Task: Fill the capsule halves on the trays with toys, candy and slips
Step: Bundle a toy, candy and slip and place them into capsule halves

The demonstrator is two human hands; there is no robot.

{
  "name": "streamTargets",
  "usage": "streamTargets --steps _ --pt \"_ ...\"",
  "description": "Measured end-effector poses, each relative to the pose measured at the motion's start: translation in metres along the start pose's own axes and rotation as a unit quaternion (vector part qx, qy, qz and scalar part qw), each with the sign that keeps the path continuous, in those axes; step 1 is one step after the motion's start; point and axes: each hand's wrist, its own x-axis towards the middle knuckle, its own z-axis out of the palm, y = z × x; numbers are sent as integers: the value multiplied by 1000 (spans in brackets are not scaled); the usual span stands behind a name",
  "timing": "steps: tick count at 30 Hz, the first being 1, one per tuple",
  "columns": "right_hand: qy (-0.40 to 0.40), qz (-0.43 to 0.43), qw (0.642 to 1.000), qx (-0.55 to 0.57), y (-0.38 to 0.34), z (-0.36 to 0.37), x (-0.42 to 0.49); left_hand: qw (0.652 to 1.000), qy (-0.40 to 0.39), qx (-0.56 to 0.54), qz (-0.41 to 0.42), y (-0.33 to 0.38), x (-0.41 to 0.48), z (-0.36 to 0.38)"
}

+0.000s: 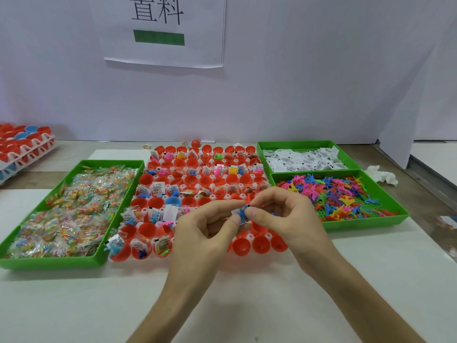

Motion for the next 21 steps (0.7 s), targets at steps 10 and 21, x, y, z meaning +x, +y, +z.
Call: streamTargets --steps 10,21 --pt "3 -73 995 -62 -1 12 0 1000 -19 -23 -10 1 10 -14" --pt "-58 -121 975 -176 -14 35 15 995 -6 93 -33 25 30 -68"
